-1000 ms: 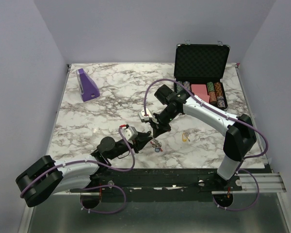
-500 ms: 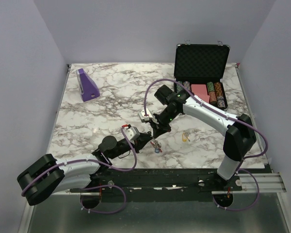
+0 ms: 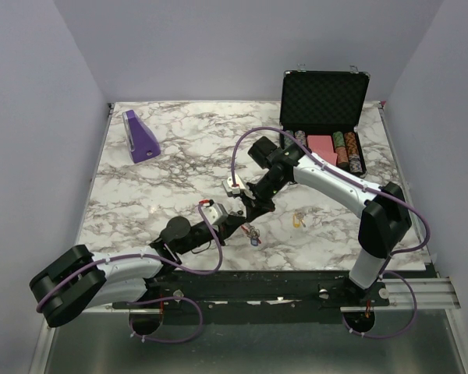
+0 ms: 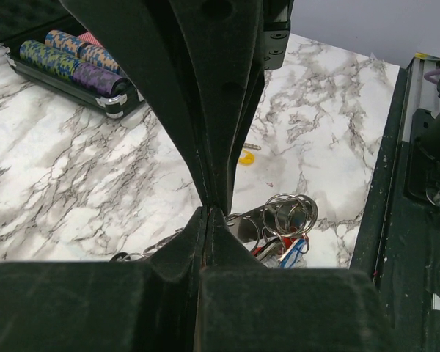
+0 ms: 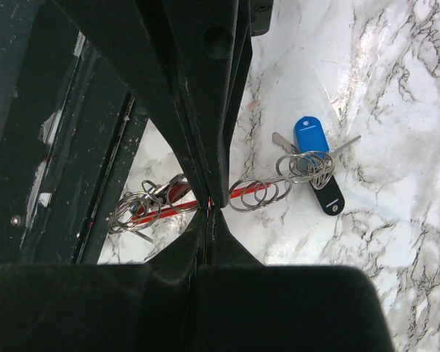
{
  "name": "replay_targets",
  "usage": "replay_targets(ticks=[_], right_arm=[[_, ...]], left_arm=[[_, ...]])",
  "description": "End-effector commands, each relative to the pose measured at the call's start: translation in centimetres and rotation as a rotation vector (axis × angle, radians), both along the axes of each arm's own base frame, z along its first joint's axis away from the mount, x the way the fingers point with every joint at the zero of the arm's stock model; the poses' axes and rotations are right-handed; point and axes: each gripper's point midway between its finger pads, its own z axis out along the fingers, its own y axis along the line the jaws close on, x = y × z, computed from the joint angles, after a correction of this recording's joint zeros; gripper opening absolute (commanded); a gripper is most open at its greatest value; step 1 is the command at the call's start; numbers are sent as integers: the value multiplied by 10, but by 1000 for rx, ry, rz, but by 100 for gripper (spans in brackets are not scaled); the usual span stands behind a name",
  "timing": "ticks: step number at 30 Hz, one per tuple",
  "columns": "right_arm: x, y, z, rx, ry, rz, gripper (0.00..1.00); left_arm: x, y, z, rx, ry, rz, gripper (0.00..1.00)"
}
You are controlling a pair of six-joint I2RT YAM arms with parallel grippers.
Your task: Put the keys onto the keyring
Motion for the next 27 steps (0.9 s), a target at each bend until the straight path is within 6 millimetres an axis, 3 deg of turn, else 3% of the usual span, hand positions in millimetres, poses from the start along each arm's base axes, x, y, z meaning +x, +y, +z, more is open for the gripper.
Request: replay_targets(ticks=[1, 6, 11, 16, 21, 22, 27], right_arm=[[-11, 3, 3, 16, 47, 23, 1], [-12, 3, 4, 21, 51, 23, 3], [-14, 6, 9, 38, 63, 23, 24], [-15, 7, 15, 59, 74, 20, 38], [-11, 16, 20, 117, 76, -14, 46], [-10, 18, 20, 134, 79, -34, 47], [-14, 27, 13, 253, 58, -12, 47]], left_arm=[[3, -1, -4, 47, -10, -2, 0], [2, 2, -6, 64, -20, 1, 0], [-2, 12, 3, 13, -61, 25, 0], [-10, 24, 7, -38, -90, 35, 0], [-18, 30, 13, -96, -90, 27, 0], [-21, 34, 5, -89, -75, 29, 0], [-26, 38, 3, -105, -62, 24, 0]])
